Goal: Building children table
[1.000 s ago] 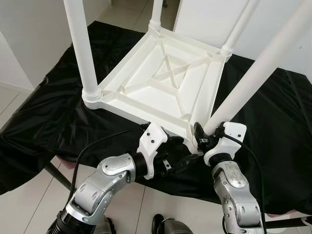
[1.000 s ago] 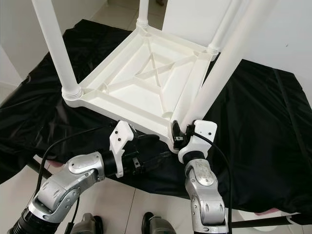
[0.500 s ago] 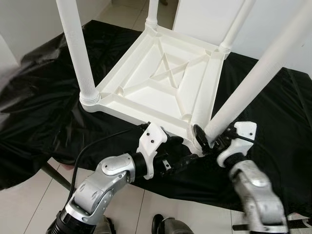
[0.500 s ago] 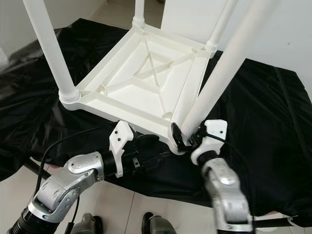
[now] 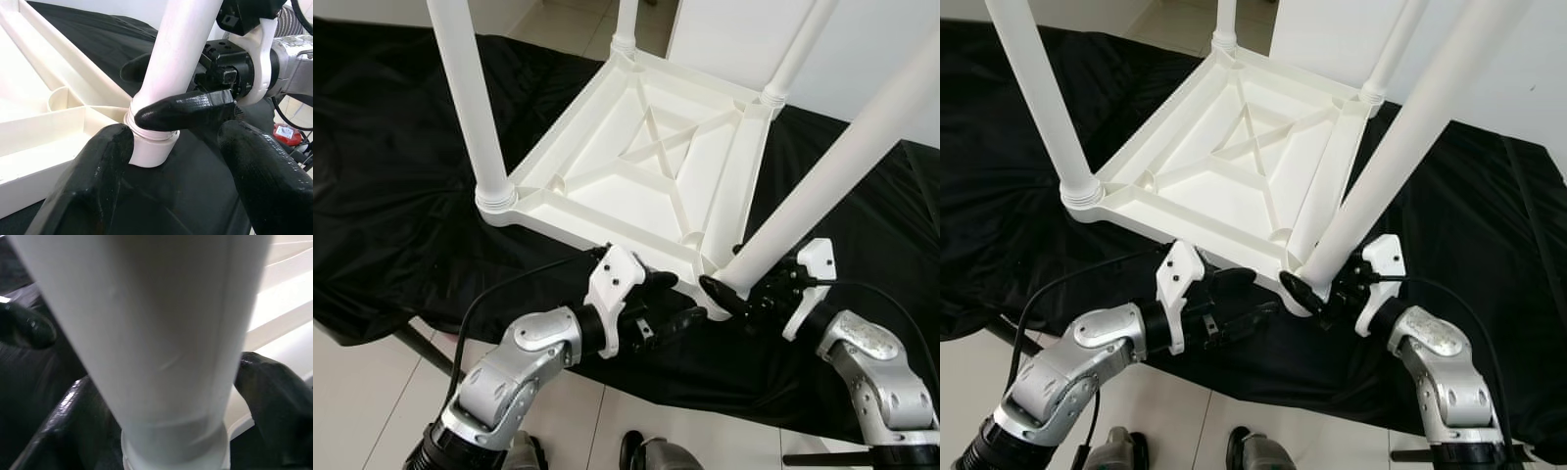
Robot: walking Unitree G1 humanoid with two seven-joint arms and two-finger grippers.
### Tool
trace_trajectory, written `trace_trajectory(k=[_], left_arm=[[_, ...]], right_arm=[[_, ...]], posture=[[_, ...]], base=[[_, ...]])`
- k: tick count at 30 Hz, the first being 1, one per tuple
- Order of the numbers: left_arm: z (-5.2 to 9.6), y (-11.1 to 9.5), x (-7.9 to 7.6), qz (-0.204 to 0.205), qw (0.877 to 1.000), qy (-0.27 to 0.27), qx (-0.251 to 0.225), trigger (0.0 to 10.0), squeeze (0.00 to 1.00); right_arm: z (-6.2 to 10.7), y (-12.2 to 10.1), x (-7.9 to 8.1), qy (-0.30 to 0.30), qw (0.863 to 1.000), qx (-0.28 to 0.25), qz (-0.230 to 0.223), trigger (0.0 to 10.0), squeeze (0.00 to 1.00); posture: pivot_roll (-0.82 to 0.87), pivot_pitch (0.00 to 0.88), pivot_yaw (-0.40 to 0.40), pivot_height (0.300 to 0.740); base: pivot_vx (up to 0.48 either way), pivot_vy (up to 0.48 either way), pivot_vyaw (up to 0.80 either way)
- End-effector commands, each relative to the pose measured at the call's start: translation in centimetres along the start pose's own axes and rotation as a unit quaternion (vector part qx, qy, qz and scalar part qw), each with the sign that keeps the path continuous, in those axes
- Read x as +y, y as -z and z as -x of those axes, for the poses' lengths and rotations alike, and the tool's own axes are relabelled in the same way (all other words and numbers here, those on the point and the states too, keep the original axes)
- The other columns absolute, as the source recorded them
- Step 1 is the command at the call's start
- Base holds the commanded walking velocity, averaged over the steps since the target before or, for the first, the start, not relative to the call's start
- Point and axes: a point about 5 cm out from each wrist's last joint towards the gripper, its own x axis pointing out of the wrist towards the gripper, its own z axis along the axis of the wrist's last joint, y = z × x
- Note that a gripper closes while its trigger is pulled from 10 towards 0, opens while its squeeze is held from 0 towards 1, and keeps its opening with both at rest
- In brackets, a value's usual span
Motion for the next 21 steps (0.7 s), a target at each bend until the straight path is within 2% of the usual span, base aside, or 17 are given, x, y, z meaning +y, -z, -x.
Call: trace_trajectory(k=[1,2,7,14,15,16,17,18,21], left_arm=[[-0.2,-0.2,-0.4,0.000,1.000,0.017,-0.002,10.0,0.00],[-0.2,-0.3,-0.4,0.000,1.000,0.017,-0.002,10.0,0.00],[0.0,-0.3,-0.3,-0.002,1.000,0.013,-0.001,10.0,0.00],[0.0,-0.4,-0.3,-0.001,1.000,0.013,-0.001,10.0,0.00],[0.0,-0.4,-0.3,0.000,1.000,0.014,-0.001,10.0,0.00],[-0.1,-0.4,-0.4,0.000,1.000,0.015,-0.001,10.0,0.00],[-0.1,-0.4,-0.4,0.000,1.000,0.015,-0.001,10.0,0.00],[-0.1,-0.4,-0.4,0.000,1.000,0.016,-0.001,10.0,0.00],[-0.2,-0.3,-0.5,0.003,1.000,0.017,-0.003,10.0,0.00]], right_arm=[[-0.1,0.3,0.0,-0.014,1.000,0.005,0.000,4.4,0.00],[-0.2,0.5,-0.1,-0.020,1.000,0.007,-0.001,0.0,0.00],[-0.5,0.8,-0.5,-0.029,1.000,0.005,-0.004,0.0,0.00],[-0.7,1.2,-0.2,-0.033,0.999,-0.009,-0.019,0.0,0.00],[-0.7,1.2,-0.1,-0.026,0.999,-0.007,-0.022,3.1,0.00],[-0.7,1.3,0.0,-0.017,1.000,-0.007,-0.024,5.0,0.00],[-0.7,1.3,0.0,-0.017,1.000,-0.007,-0.024,5.0,0.00],[-0.7,1.3,0.0,-0.008,1.000,-0.009,-0.027,10.0,0.00],[-1.0,1.4,0.6,0.022,0.998,-0.022,-0.052,10.0,0.00]], posture=[[0.06,0.172,-0.085,0.740],[0.07,0.171,-0.085,0.740],[0.08,0.170,-0.083,0.740],[0.07,0.173,-0.083,0.740],[0.07,0.175,-0.084,0.740],[0.07,0.176,-0.084,0.740],[0.07,0.176,-0.084,0.740],[0.07,0.177,-0.085,0.740],[0.06,0.181,-0.088,0.740]], base=[[0.000,0.000,0.00],[0.000,0.000,0.00],[0.000,0.000,0.00],[0.000,0.000,0.00],[0.000,0.000,0.00],[0.000,0.000,0.00],[0.000,0.000,0.00],[0.000,0.000,0.00],[0.000,0.000,0.00]])
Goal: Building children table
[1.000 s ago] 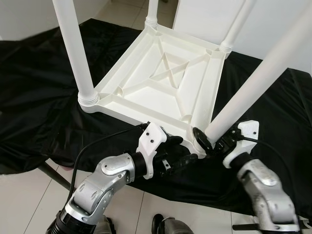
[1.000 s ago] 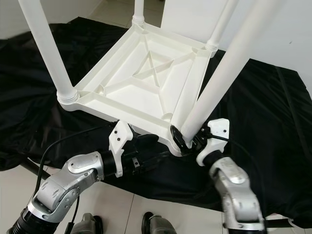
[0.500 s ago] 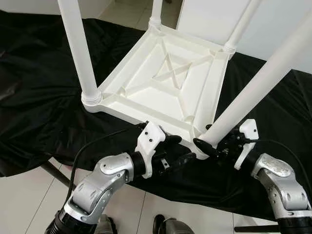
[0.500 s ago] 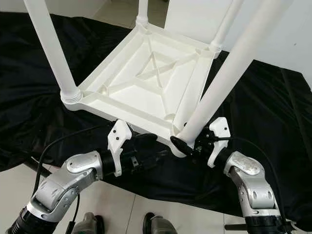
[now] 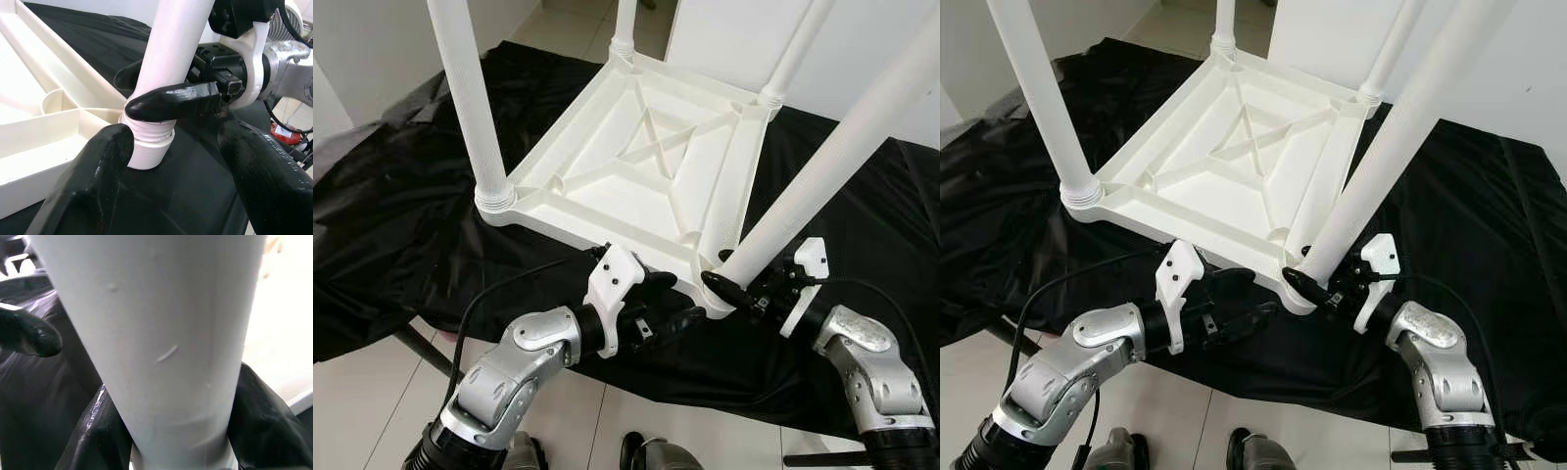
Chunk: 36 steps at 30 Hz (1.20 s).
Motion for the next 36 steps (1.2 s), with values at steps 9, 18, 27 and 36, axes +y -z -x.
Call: trace_trajectory(k=[9,18,27,36], left_arm=[[-0.5,-0.1,-0.8,0.010,1.000,0.020,-0.004,10.0,0.00],[-0.5,0.1,-1.0,0.012,1.000,0.019,-0.005,10.0,0.00],[-0.6,0.1,-1.1,0.013,1.000,0.021,-0.006,10.0,0.00],[-0.7,0.0,-1.0,0.010,1.000,0.024,-0.005,10.0,0.00]], right_arm=[[-1.7,2.1,2.2,0.120,0.992,0.028,-0.032,10.0,0.00],[-2.8,2.1,3.7,0.271,0.959,0.044,-0.065,10.0,0.00],[-3.2,2.5,4.7,0.349,0.933,0.069,-0.047,10.0,0.00],[-3.7,1.5,4.7,0.302,0.950,0.030,-0.067,10.0,1.00]], posture=[[0.05,0.194,-0.095,0.740],[0.05,0.196,-0.110,0.740],[0.06,0.183,-0.119,0.740],[0.06,0.164,-0.117,0.740]], base=[[0.000,0.000,0.00],[0.000,0.000,0.00],[0.000,0.000,0.00],[0.000,0.000,0.00]])
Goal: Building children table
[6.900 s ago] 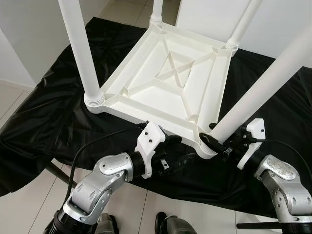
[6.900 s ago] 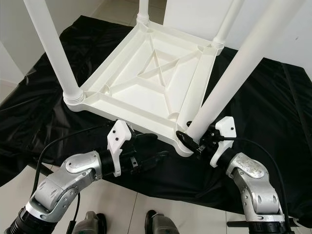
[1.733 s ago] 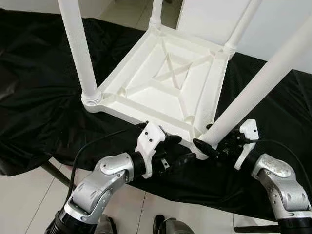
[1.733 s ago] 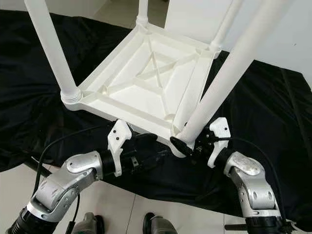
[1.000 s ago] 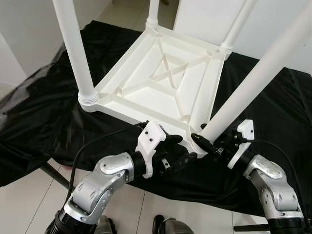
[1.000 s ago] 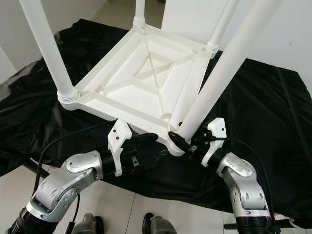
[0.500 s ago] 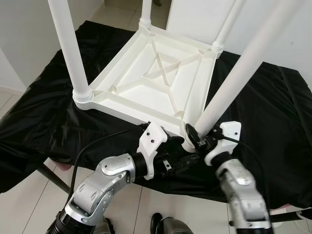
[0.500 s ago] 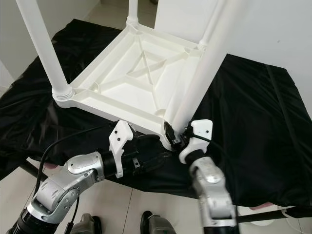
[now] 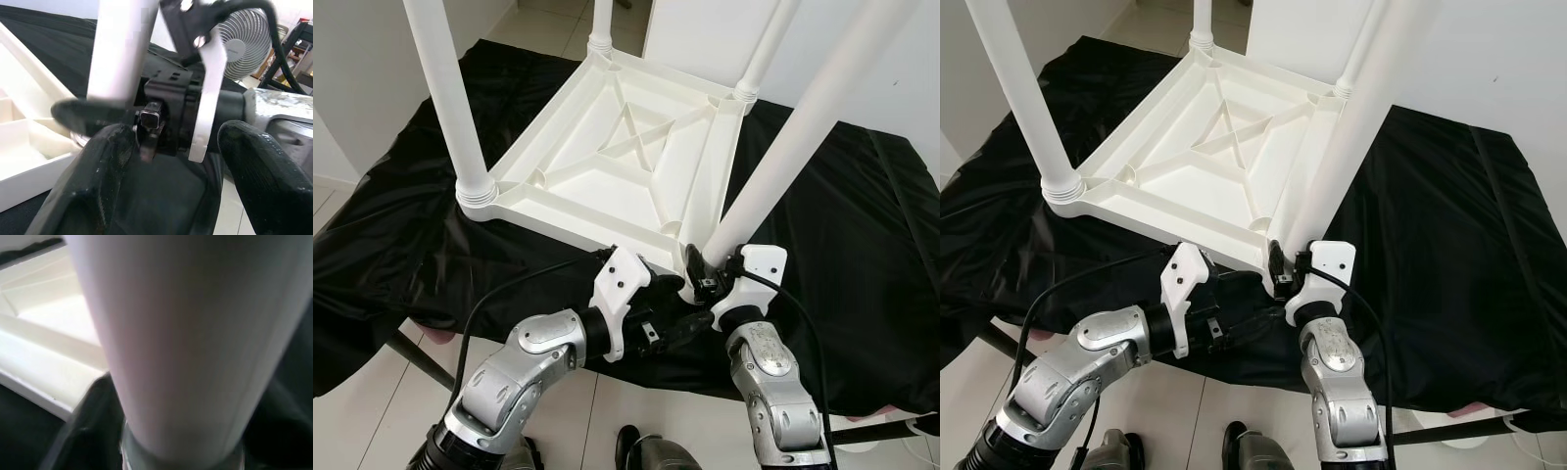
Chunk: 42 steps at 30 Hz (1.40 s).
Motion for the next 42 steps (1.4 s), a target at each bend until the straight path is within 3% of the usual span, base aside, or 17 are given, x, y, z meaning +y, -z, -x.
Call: trace_trajectory(k=[1,7,8,9,12,15,21,31,32,33,34,35,36,42], left_arm=[[-0.3,0.0,-0.4,0.001,1.000,0.012,0.000,10.0,0.00],[-0.2,0.1,-0.3,0.000,1.000,0.011,0.001,10.0,0.00],[-0.2,0.1,-0.3,0.000,1.000,0.011,0.001,10.0,0.00],[-0.2,0.1,-0.3,0.000,1.000,0.011,0.002,10.0,0.00],[-0.1,0.1,-0.3,0.000,1.000,0.010,0.003,10.0,0.00],[0.0,0.1,-0.2,-0.002,1.000,0.011,0.005,10.0,0.00],[0.1,0.0,-0.1,-0.003,1.000,0.013,0.007,10.0,0.00],[0.3,-0.2,0.0,-0.007,1.000,0.009,0.009,10.0,0.00],[0.3,-0.2,0.1,-0.007,1.000,0.007,0.009,10.0,0.00],[0.4,-0.2,0.1,-0.008,1.000,0.006,0.009,10.0,0.00],[0.4,-0.2,0.1,-0.008,1.000,0.006,0.010,10.0,0.00],[0.4,-0.2,0.1,-0.008,1.000,0.006,0.010,10.0,0.00],[0.4,-0.3,0.1,-0.008,1.000,0.005,0.010,10.0,0.00],[0.4,-0.3,0.2,-0.008,1.000,0.004,0.010,10.0,0.00]], right_arm=[[0.2,0.9,-0.2,-0.015,1.000,0.023,-0.012,10.0,1.00],[0.2,0.3,-0.9,-0.052,0.999,0.010,-0.007,10.0,1.00],[0.2,0.2,-1.1,-0.063,0.998,0.011,-0.006,10.0,0.13],[0.4,0.1,-1.5,-0.087,0.996,0.009,0.002,10.0,0.00],[0.7,-0.2,-2.4,-0.132,0.991,0.007,0.011,10.0,0.00],[0.9,-0.8,-4.0,-0.179,0.982,-0.012,0.051,10.0,0.00],[0.1,-1.8,-5.5,-0.229,0.971,-0.030,0.064,10.0,0.00],[-0.6,-0.6,-4.2,-0.338,0.938,0.001,0.079,10.0,0.00],[-0.7,-0.4,-4.1,-0.345,0.935,0.004,0.082,9.7,0.00],[-0.8,-0.2,-4.0,-0.351,0.933,0.006,0.082,4.8,0.00],[-0.9,0.0,-4.0,-0.358,0.930,0.009,0.080,1.7,0.00],[-0.9,0.0,-4.0,-0.358,0.930,0.009,0.080,1.7,0.00],[-1.1,0.1,-3.9,-0.361,0.929,0.009,0.082,0.0,0.00],[-1.6,0.5,-3.8,-0.369,0.926,0.010,0.076,0.0,0.00]], posture=[[0.06,0.162,-0.118,0.740],[0.06,0.156,-0.118,0.740],[0.06,0.155,-0.117,0.740],[0.07,0.153,-0.117,0.740],[0.07,0.151,-0.115,0.740],[0.07,0.148,-0.109,0.740],[0.07,0.146,-0.097,0.740],[0.10,0.149,-0.092,0.740],[0.10,0.149,-0.091,0.740],[0.10,0.150,-0.090,0.740],[0.10,0.151,-0.090,0.740],[0.10,0.151,-0.090,0.740],[0.11,0.151,-0.089,0.740],[0.11,0.153,-0.089,0.740]], base=[[0.000,0.000,0.00],[0.000,0.000,0.00],[0.000,0.000,0.00],[0.000,0.000,0.00],[0.000,0.000,0.00],[0.000,0.000,0.00],[0.000,0.000,0.00],[0.000,0.000,0.00],[0.000,0.000,0.00],[0.000,0.000,0.00],[0.000,0.000,0.00],[0.000,0.000,0.00],[0.000,0.000,0.00],[0.000,0.000,0.00]])
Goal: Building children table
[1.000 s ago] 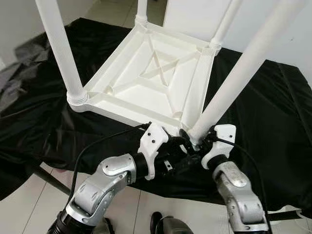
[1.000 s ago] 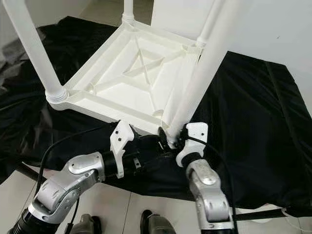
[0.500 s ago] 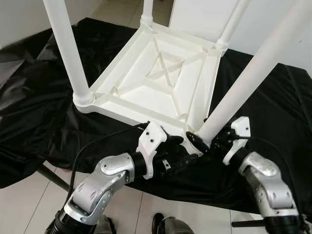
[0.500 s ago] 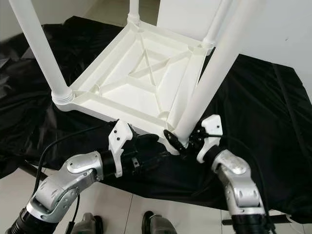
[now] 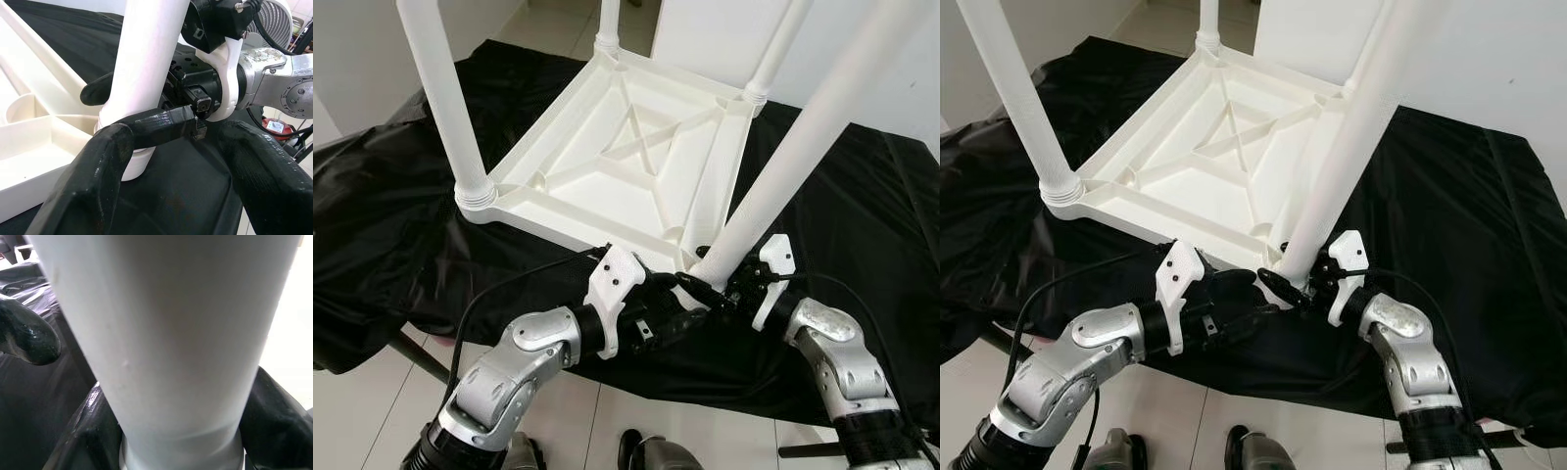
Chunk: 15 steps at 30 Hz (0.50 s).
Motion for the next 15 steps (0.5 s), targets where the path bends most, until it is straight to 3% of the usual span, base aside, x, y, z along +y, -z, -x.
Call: trace_trajectory(k=[1,6,7,8,9,11,15], left_arm=[[-0.13,-0.35,-0.32,-0.003,1.000,0.014,-0.002,10.0,0.00],[-0.17,-0.43,-0.33,-0.002,1.000,0.013,-0.004,10.0,0.00],[-0.19,-0.41,-0.34,-0.002,1.000,0.013,-0.004,10.0,0.00],[-0.20,-0.40,-0.34,-0.001,1.000,0.014,-0.004,10.0,0.00],[-0.23,-0.39,-0.35,-0.001,1.000,0.014,-0.004,10.0,0.00],[-0.26,-0.39,-0.35,-0.001,1.000,0.014,-0.005,10.0,0.00],[-0.36,-0.29,-0.39,0.002,1.000,0.016,-0.006,10.0,0.00]], right_arm=[[-0.41,0.75,0.29,-0.012,1.000,0.007,-0.012,0.0,0.00],[-0.40,1.02,0.15,0.010,1.000,0.001,-0.019,0.0,0.00],[-0.35,0.97,0.13,0.020,1.000,0.000,-0.023,1.5,0.00],[-0.33,0.94,0.13,0.027,0.999,0.000,-0.025,1.5,0.00],[-0.36,0.88,0.05,0.044,0.999,-0.002,-0.031,10.0,0.00],[-0.37,0.84,0.00,0.055,0.998,-0.003,-0.036,10.0,0.00],[-0.57,1.40,-0.15,0.155,0.987,0.033,-0.021,10.0,0.00]], posture=[[0.11,0.157,-0.088,0.740],[0.10,0.167,-0.089,0.740],[0.10,0.170,-0.091,0.740],[0.10,0.170,-0.091,0.740],[0.09,0.172,-0.093,0.740],[0.09,0.171,-0.094,0.740],[0.08,0.171,-0.096,0.740]], base=[[0.000,0.000,0.00],[0.000,0.000,0.00],[0.000,0.000,0.00],[0.000,0.000,0.00],[0.000,0.000,0.00],[0.000,0.000,0.00],[0.000,0.000,0.00]])
